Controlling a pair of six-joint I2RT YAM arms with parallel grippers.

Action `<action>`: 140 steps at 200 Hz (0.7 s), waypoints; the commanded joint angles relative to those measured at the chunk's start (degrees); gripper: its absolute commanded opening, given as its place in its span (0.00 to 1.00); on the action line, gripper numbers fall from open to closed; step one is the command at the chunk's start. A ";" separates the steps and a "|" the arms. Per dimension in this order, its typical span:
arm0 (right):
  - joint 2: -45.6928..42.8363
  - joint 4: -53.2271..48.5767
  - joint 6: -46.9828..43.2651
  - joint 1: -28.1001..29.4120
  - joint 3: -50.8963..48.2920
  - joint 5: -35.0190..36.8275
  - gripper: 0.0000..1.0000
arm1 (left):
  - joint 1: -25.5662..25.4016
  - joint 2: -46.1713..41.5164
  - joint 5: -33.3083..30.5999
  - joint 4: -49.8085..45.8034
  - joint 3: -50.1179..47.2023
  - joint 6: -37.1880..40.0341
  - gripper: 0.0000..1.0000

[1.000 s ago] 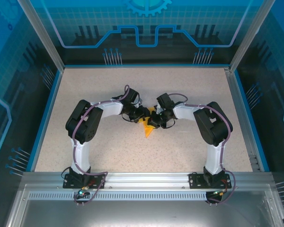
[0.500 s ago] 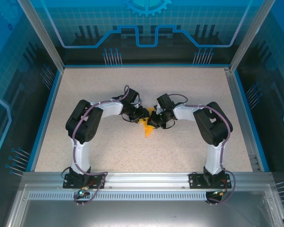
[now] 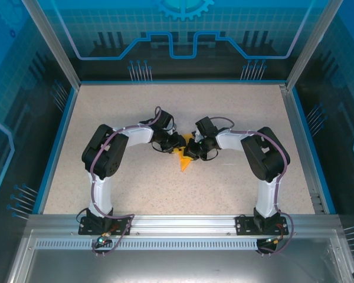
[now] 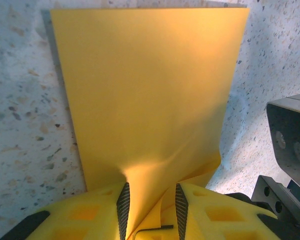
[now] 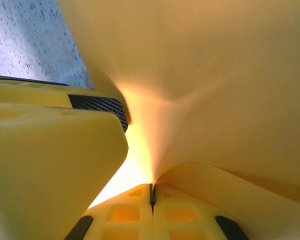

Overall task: Fold a paper plane with a square sheet of paper (pick it up from the middle)
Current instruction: Third fold the triangle at the center of the table.

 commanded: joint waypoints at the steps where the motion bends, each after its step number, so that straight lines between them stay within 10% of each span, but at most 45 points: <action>1: 1.14 0.06 -0.61 -0.67 0.04 -0.07 0.02 | -0.52 -1.79 -0.17 -2.30 0.56 -1.38 0.34; 140: 1.75 -2.62 -1.56 -0.67 -0.09 1.84 0.28 | 3.48 -12.22 -8.80 -3.03 -5.48 -5.81 0.37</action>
